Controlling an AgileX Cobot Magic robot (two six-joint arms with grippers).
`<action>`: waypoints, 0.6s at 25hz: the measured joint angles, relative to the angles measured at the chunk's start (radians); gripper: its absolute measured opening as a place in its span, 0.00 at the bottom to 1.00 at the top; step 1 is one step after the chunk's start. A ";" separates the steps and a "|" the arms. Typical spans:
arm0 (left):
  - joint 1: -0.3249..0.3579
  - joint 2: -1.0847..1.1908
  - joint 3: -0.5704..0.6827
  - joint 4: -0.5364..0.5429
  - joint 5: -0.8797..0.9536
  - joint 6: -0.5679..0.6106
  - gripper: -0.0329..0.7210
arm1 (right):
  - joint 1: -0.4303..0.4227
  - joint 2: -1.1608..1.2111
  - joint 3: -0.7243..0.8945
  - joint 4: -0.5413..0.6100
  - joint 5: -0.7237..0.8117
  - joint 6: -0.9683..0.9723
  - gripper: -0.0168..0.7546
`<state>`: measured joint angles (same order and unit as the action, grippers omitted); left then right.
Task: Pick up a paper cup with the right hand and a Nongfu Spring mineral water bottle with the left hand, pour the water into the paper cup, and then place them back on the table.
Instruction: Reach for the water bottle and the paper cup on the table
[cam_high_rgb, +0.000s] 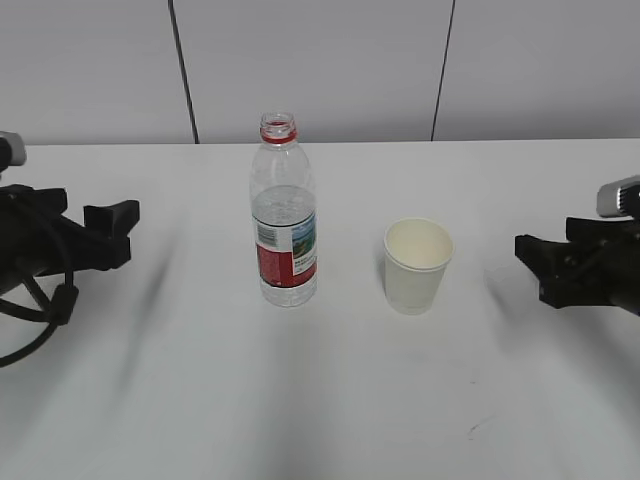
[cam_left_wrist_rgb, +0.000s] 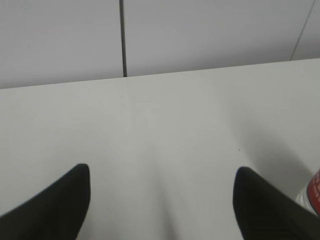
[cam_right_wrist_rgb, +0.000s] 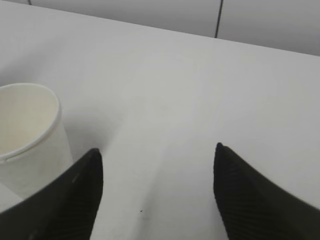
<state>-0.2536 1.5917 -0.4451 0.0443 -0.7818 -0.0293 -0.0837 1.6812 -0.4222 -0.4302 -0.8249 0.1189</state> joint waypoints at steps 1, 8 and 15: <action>0.000 0.021 -0.001 0.025 -0.018 -0.004 0.74 | 0.000 0.028 -0.002 -0.016 -0.027 0.000 0.68; 0.000 0.172 -0.002 0.206 -0.167 -0.026 0.76 | 0.000 0.165 -0.006 -0.155 -0.192 -0.069 0.68; -0.001 0.311 -0.010 0.313 -0.342 -0.104 0.94 | 0.000 0.347 -0.021 -0.232 -0.310 -0.174 0.83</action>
<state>-0.2543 1.9023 -0.4552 0.3575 -1.1234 -0.1331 -0.0837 2.0283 -0.4437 -0.6618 -1.1352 -0.0552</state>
